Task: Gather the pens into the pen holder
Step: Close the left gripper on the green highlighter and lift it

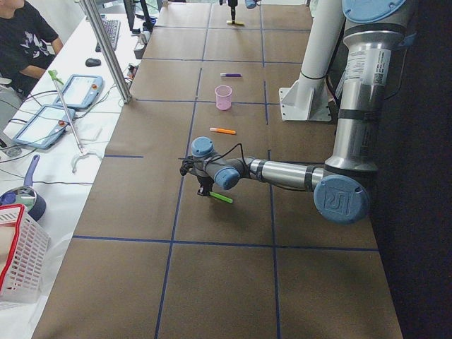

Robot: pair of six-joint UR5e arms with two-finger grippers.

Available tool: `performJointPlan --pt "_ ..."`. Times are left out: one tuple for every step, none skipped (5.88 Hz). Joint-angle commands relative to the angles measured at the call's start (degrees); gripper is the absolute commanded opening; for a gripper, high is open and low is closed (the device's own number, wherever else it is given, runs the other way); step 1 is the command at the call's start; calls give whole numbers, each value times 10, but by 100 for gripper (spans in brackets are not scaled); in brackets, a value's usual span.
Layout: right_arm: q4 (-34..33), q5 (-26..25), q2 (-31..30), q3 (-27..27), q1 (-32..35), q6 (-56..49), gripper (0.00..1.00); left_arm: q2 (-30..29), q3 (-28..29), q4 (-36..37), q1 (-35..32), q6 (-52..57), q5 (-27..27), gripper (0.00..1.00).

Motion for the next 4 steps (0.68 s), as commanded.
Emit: performJointPlan --pt "1 1 0 0 0 0 100 0 -118 106 -21 7 -13 0" --pt "1 1 0 0 0 0 100 -20 -195 239 -28 46 -8 0" --pt "1 1 0 0 0 0 100 -115 -223 351 -29 47 -6 0" --pt "0 1 0 0 0 0 100 -172 -221 379 -22 38 2 0"
